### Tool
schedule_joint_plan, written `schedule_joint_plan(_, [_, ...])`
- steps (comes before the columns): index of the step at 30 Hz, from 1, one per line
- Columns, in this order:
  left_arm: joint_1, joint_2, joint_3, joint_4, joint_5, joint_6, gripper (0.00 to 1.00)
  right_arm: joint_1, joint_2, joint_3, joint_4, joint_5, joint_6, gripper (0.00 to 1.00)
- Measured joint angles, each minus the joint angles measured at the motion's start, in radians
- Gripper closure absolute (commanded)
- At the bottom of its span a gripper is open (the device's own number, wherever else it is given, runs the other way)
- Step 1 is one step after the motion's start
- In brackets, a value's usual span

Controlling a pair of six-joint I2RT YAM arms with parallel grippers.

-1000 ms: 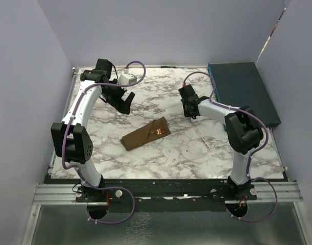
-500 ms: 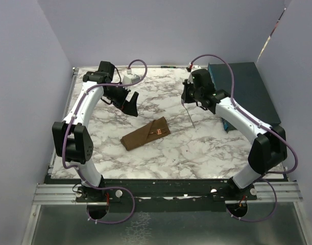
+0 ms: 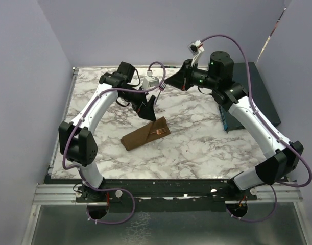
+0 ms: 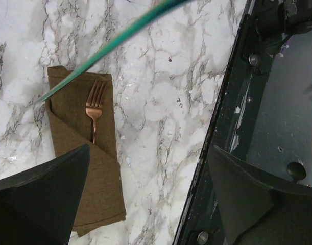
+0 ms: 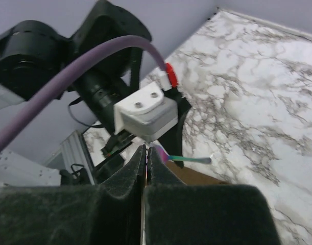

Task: Fold the napkin into a case and place the utensils inside
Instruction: Pick up the fork at the center of the board.

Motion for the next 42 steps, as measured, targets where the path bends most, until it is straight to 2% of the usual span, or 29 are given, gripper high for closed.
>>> schedule_joint_plan(5, [0.009, -0.006, 0.003, -0.004, 0.024, 0.041, 0.01, 0.0, -0.046, 0.002, 0.022, -0.106, 0.006, 0.99])
schedule_joint_plan(14, [0.01, -0.065, 0.022, -0.137, 0.058, 0.258, 0.01, 0.0, -0.076, -0.051, 0.041, -0.216, 0.043, 0.99])
schedule_joint_plan(22, [0.01, -0.18, -0.082, -0.117, 0.183, 0.367, 0.01, 0.0, -0.095, -0.187, 0.26, -0.27, 0.254, 0.99])
schedule_joint_plan(28, [0.01, -0.306, -0.245, 0.04, 0.227, 0.331, 0.05, 0.0, -0.095, -0.195, 0.434, -0.31, 0.411, 0.99])
schedule_joint_plan(32, [0.01, -0.346, -0.288, 0.137, 0.233, 0.272, 0.16, 0.0, -0.085, -0.195, 0.528, -0.328, 0.487, 0.99])
schedule_joint_plan(34, [0.01, -0.346, -0.293, 0.174, 0.234, 0.248, 0.25, 0.0, -0.074, -0.195, 0.58, -0.339, 0.53, 0.99])
schedule_joint_plan(35, [0.01, -0.343, -0.296, 0.188, 0.234, 0.232, 0.35, 0.0, -0.068, -0.195, 0.599, -0.343, 0.546, 0.99])
schedule_joint_plan(37, [0.01, -0.341, -0.301, 0.204, 0.234, 0.216, 0.74, 0.0, -0.057, -0.195, 0.624, -0.346, 0.568, 0.99])
schedule_joint_plan(38, [0.01, -0.34, -0.302, 0.21, 0.235, 0.211, 0.96, 0.0, -0.053, -0.195, 0.628, -0.346, 0.573, 0.99])
schedule_joint_plan(39, [0.01, -0.339, -0.304, 0.217, 0.235, 0.195, 1.0, 0.0, -0.051, -0.195, 0.629, -0.346, 0.577, 0.99])
schedule_joint_plan(41, [0.011, -0.337, -0.306, 0.229, 0.233, 0.195, 1.0, 0.0, -0.05, -0.195, 0.631, -0.347, 0.577, 0.99])
schedule_joint_plan(42, [0.011, -0.336, -0.307, 0.231, 0.234, 0.198, 1.0, 0.0, -0.05, -0.195, 0.631, -0.347, 0.571, 0.94])
